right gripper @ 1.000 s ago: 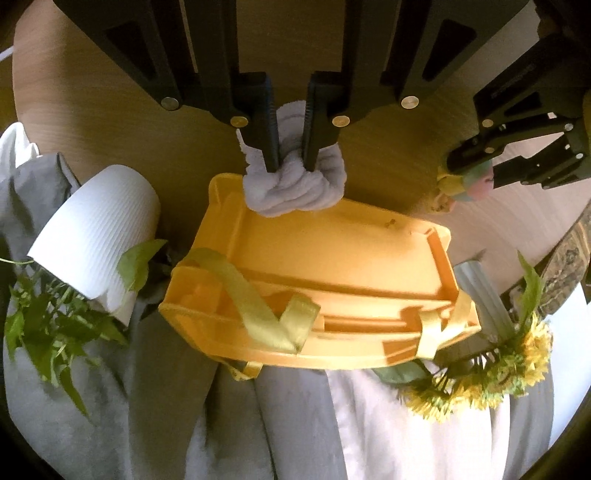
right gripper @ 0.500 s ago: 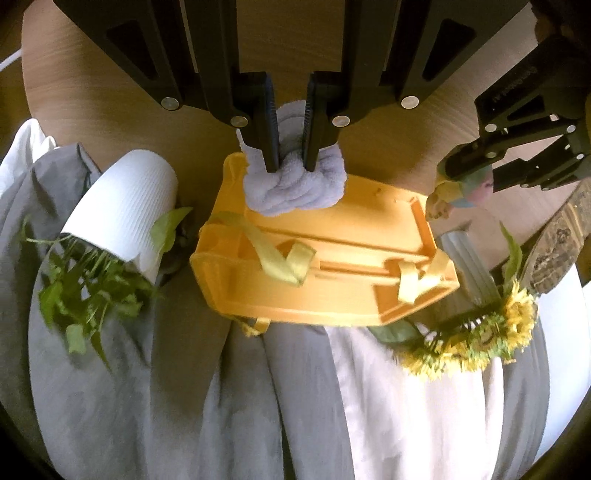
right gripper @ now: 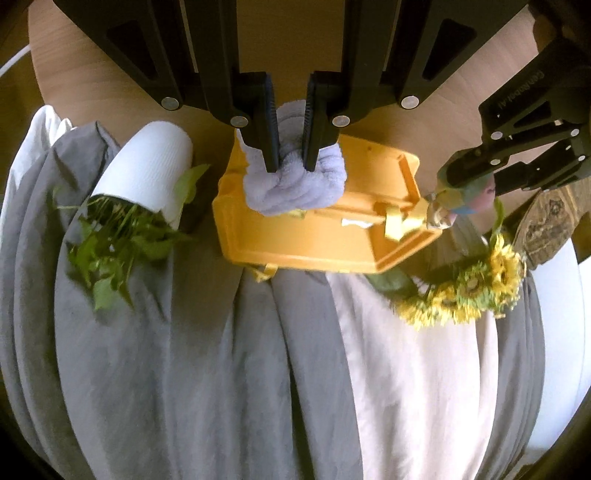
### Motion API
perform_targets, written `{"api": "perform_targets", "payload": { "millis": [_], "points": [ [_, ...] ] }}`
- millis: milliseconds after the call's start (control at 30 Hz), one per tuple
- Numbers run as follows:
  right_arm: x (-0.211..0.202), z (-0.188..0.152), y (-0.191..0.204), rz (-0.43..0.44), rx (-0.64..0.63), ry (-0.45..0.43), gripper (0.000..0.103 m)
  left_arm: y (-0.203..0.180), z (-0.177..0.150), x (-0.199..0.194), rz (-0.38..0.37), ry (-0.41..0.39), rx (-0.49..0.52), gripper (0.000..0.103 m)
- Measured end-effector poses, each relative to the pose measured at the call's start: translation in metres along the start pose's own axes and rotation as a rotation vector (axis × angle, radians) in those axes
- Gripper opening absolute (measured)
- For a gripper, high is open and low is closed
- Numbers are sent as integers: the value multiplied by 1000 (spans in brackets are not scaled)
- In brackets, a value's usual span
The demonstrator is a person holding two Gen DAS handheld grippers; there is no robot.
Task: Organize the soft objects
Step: 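Carry the bird plush and white scrunchie up over the orange crate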
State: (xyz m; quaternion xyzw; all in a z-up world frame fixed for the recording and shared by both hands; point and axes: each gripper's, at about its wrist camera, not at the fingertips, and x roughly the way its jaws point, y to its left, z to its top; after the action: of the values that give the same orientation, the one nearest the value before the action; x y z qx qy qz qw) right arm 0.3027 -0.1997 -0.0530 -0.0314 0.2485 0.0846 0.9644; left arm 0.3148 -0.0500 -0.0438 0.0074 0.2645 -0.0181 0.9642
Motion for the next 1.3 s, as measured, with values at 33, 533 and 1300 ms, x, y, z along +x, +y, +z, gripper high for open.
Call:
{"api": "perform_targets", "payload": {
  "millis": [33, 533, 1300],
  "points": [
    [-1, 2, -1, -1, 3, -7, 14, 0, 2, -2, -2, -8, -1, 37],
    [-23, 39, -5, -25, 25, -166, 14, -2, 43, -20, -26, -158, 19, 37],
    [7, 94, -4, -15, 12, -261, 14, 4, 102, 17, -55, -183, 35, 37]
  ]
}}
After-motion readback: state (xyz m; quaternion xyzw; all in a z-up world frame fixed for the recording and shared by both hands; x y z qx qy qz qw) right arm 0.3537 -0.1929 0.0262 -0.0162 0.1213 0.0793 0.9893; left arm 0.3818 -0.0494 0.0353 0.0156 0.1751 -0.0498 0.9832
